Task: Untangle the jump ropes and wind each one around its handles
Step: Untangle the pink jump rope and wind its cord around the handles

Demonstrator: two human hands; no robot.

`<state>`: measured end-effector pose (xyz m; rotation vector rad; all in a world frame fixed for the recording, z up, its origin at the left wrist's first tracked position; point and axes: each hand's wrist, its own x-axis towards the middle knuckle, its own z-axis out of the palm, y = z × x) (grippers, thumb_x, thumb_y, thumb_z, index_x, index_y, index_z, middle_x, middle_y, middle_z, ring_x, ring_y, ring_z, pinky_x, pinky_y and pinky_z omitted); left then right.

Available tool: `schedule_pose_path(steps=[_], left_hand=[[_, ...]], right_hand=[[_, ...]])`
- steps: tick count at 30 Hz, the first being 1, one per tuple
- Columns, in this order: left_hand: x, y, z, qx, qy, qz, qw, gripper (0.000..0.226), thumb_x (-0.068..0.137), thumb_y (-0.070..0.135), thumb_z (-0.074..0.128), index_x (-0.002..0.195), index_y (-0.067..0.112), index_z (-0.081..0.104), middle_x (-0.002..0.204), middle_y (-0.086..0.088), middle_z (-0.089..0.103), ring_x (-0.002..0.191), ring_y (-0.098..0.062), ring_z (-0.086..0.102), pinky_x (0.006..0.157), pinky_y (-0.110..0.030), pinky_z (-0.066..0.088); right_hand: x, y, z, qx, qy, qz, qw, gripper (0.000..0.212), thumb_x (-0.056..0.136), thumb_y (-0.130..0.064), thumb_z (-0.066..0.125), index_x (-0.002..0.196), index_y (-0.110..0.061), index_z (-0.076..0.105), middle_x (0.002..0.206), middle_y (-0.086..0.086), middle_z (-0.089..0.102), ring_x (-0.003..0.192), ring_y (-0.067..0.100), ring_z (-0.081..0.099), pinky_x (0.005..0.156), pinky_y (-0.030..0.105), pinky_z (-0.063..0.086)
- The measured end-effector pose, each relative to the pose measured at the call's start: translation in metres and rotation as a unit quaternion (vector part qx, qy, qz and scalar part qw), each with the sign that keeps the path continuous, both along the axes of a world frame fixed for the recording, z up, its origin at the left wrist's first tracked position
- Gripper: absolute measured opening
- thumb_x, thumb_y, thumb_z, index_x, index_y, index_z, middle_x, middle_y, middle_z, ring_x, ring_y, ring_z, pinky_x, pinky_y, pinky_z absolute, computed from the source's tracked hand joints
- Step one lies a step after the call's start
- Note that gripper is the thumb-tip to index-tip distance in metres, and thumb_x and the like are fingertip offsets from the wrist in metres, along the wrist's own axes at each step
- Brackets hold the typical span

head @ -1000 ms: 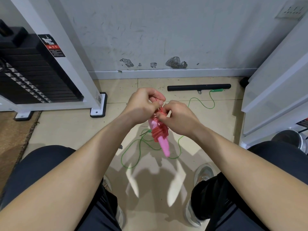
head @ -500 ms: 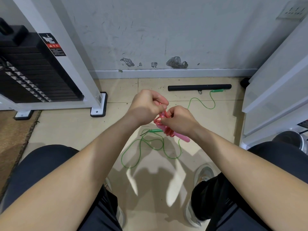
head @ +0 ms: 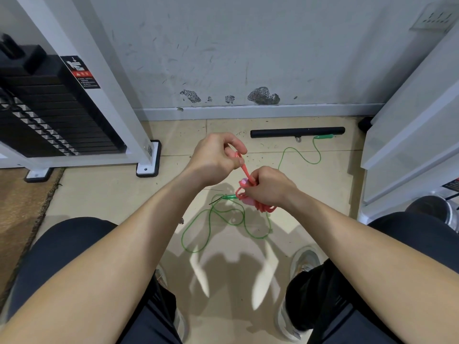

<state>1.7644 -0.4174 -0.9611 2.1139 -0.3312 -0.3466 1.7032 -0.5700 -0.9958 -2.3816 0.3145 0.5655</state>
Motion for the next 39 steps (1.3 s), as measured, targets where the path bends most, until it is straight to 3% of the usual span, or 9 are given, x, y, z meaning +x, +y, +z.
schedule_pose_path(steps=[5,7,12,17,20,24,30,35,39], left_hand=[[-0.003,0.001,-0.004,-0.063,0.016,0.001,0.998,0.019,0.082,0.011,0.074,0.093,0.024,0.065,0.065,0.006,0.062,0.075,-0.030,0.072,0.077,-0.052,0.060],[-0.001,0.001,-0.001,-0.082,0.016,0.011,0.996,0.016,0.080,0.017,0.075,0.091,0.025,0.068,0.064,0.008,0.062,0.078,-0.030,0.073,0.082,-0.051,0.059],[0.003,0.003,-0.004,-0.118,0.026,0.017,0.993,0.021,0.072,0.026,0.078,0.091,0.029,0.073,0.062,0.012,0.062,0.084,-0.025,0.073,0.092,-0.047,0.057],[0.007,0.008,-0.008,-0.091,0.033,-0.005,0.995,0.024,0.077,0.005,0.084,0.096,0.017,0.074,0.076,0.003,0.053,0.057,-0.007,0.059,0.074,-0.033,0.057],[0.016,0.008,-0.012,-0.074,0.020,0.005,0.997,0.015,0.080,0.011,0.080,0.088,0.023,0.077,0.091,-0.002,0.060,0.064,-0.010,0.061,0.071,-0.031,0.059],[0.037,0.005,-0.025,-0.090,0.016,0.019,0.996,0.004,0.089,0.010,0.072,0.088,0.013,0.074,0.085,-0.001,0.073,0.077,-0.007,0.067,0.074,-0.026,0.053],[0.105,-0.006,-0.043,-0.086,0.019,0.035,0.995,0.007,0.093,0.021,0.067,0.085,0.021,0.065,0.088,-0.001,0.068,0.068,-0.021,0.073,0.077,-0.049,0.060],[0.171,-0.019,-0.041,0.041,-0.042,0.032,0.998,0.012,0.092,0.029,0.067,0.083,0.031,0.061,0.081,0.012,0.068,0.071,-0.006,0.063,0.072,-0.030,0.051],[0.196,-0.029,0.017,0.044,-0.060,0.011,0.997,0.012,0.093,0.024,0.066,0.083,0.025,0.061,0.072,0.015,0.068,0.075,-0.003,0.061,0.070,-0.022,0.045]], right_hand=[[-0.005,0.008,0.005,0.021,-0.111,0.019,0.993,0.017,0.083,-0.047,0.056,0.089,-0.032,0.057,0.080,-0.013,0.068,0.080,0.009,0.065,0.073,0.038,0.054],[-0.005,0.011,0.010,0.025,-0.138,0.010,0.990,0.018,0.093,-0.050,0.049,0.091,-0.033,0.056,0.076,-0.021,0.065,0.078,0.000,0.060,0.067,0.033,0.046],[-0.001,0.010,0.006,-0.038,-0.192,0.030,0.980,0.030,0.103,-0.039,0.038,0.074,-0.033,0.044,0.088,-0.009,0.061,0.089,0.020,0.055,0.068,0.035,0.038],[0.009,-0.004,-0.002,-0.030,-0.219,0.084,0.972,0.026,0.104,-0.034,0.035,0.094,-0.024,0.057,0.095,-0.006,0.056,0.095,0.019,0.055,0.078,0.037,0.044],[0.019,-0.010,0.002,0.002,-0.217,0.112,0.970,0.025,0.104,-0.028,0.039,0.096,-0.021,0.062,0.088,-0.007,0.058,0.087,0.016,0.055,0.077,0.037,0.045],[0.044,-0.015,0.009,0.078,-0.178,0.034,0.980,0.031,0.104,-0.027,0.046,0.076,-0.035,0.057,0.078,-0.008,0.066,0.077,0.014,0.061,0.072,0.034,0.046],[0.124,-0.024,-0.006,0.199,-0.179,-0.124,0.956,0.017,0.097,-0.017,0.059,0.088,-0.019,0.074,0.084,0.000,0.074,0.083,0.017,0.069,0.083,0.036,0.053],[0.189,-0.041,-0.005,0.236,-0.160,-0.166,0.944,0.015,0.093,-0.016,0.067,0.083,-0.026,0.074,0.081,0.002,0.076,0.084,0.020,0.073,0.089,0.044,0.057],[0.217,-0.044,0.050,0.249,-0.169,-0.173,0.938,0.024,0.092,-0.007,0.068,0.080,-0.026,0.074,0.080,0.006,0.076,0.081,0.024,0.072,0.086,0.043,0.058]])
